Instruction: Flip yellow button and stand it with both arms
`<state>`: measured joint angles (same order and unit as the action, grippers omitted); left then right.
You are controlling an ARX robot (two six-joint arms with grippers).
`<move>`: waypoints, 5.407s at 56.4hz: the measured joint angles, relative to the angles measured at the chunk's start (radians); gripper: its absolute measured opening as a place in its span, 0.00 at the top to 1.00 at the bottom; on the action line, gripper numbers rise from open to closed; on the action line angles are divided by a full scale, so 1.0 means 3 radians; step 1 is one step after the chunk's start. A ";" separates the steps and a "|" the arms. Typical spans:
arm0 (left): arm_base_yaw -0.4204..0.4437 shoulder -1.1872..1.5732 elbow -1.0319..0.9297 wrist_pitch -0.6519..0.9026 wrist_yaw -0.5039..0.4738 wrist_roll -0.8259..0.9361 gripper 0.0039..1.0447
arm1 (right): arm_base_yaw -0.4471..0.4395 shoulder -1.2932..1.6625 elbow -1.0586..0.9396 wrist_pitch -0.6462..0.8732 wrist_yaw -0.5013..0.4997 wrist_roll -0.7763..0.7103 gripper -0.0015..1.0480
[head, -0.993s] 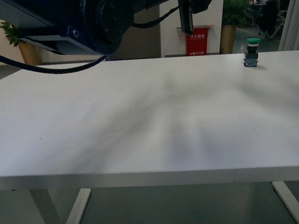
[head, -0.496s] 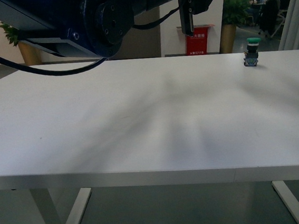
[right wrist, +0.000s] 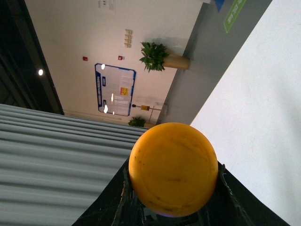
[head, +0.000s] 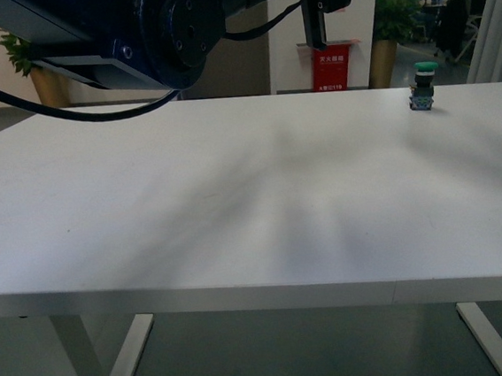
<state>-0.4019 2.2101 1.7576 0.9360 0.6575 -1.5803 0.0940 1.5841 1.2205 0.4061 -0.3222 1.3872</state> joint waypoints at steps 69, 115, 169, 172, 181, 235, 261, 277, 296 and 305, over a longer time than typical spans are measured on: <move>0.0871 -0.3441 -0.3028 -0.2734 -0.2272 0.6761 0.06 | -0.0127 -0.0051 -0.0183 0.0264 0.0056 0.0029 0.75; 0.1335 -0.5025 -0.5366 -0.1282 -0.2192 0.5271 0.96 | -0.0136 -0.0050 -0.0196 0.0238 0.0043 -0.0010 0.75; 0.1336 -0.6511 -0.5778 -0.2248 -0.2192 0.5262 0.96 | -0.0137 -0.0076 -0.0184 0.0160 0.0022 -0.0106 0.76; 0.1335 -0.6560 -0.5778 -0.2294 -0.2192 0.5261 0.96 | -0.0137 -0.0081 -0.0184 0.0156 0.0022 -0.0107 0.76; 0.1335 -0.6690 -0.5778 -0.2430 -0.2192 0.5262 0.96 | -0.0141 -0.0094 -0.0184 0.0135 0.0020 -0.0114 0.76; 0.1335 -0.7355 -0.5777 -0.3118 -0.2192 0.5259 0.19 | -0.0184 0.0685 0.1207 -0.0987 0.0947 -0.3572 0.76; 0.1335 -0.7355 -0.5777 -0.3118 -0.2192 0.5259 0.06 | -0.0441 0.1579 0.1956 -0.2070 0.1383 -0.5149 0.76; 0.1336 -0.7355 -0.5777 -0.3118 -0.2192 0.5259 0.06 | -0.0342 0.1803 0.2075 -0.2227 0.1453 -0.4728 0.76; 0.1335 -0.7355 -0.5777 -0.3118 -0.2192 0.5259 0.06 | -0.0305 0.1929 0.2121 -0.2168 0.1492 -0.4679 0.76; 0.1335 -0.7355 -0.5777 -0.3118 -0.2192 0.5259 0.06 | -0.0324 0.2043 0.2177 -0.2157 0.1508 -0.4678 0.76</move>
<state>-0.0013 0.0036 0.0246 0.0006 -0.0002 -0.0025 -0.0032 2.1971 1.8736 -0.2409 0.1303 -0.0162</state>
